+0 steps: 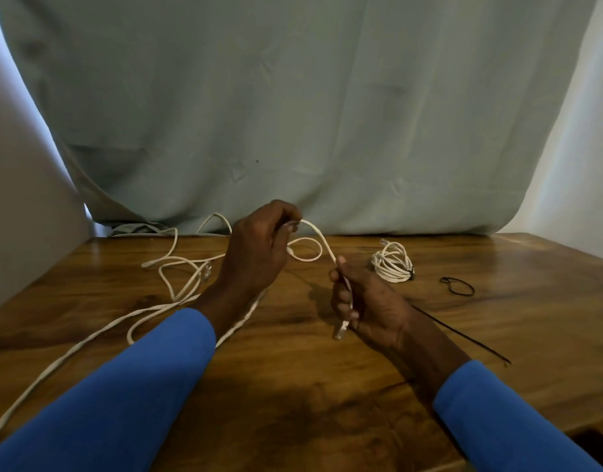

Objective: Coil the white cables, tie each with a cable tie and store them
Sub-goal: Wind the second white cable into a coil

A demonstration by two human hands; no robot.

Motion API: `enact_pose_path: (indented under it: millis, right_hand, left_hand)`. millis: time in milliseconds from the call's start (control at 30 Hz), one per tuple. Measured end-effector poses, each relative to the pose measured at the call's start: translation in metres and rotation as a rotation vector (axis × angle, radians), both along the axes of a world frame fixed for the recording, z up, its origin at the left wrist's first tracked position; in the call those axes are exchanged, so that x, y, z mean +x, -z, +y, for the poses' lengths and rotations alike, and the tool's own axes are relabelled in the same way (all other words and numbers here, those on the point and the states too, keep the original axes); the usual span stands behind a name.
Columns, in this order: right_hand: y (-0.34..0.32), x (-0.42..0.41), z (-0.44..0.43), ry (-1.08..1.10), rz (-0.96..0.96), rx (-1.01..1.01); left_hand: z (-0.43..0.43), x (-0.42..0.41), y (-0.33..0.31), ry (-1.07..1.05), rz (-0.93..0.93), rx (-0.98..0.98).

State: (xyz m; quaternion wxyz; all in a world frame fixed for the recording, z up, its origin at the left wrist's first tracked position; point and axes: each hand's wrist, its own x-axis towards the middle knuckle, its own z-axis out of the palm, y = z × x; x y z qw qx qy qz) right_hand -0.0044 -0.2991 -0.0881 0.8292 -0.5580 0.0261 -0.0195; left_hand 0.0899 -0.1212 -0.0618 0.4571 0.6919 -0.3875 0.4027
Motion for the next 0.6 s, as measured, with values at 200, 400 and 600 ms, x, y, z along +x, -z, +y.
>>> enact_pose_path:
  millis: [200, 400, 600]
  right_hand:
    - [-0.004, -0.008, 0.013, -0.413, -0.065, 0.15]
    - [-0.015, -0.026, 0.027, -0.709, -0.14, 0.229]
    - [-0.081, -0.031, 0.035, -0.263, -0.413, 0.215]
  left_hand:
    - [0.008, 0.017, 0.001, 0.071, 0.411, -0.391]
    - [0.009, 0.03, -0.002, -0.016, 0.598, -0.546]
    - [0.0, 0.011, 0.005, -0.067, 0.505, -0.152]
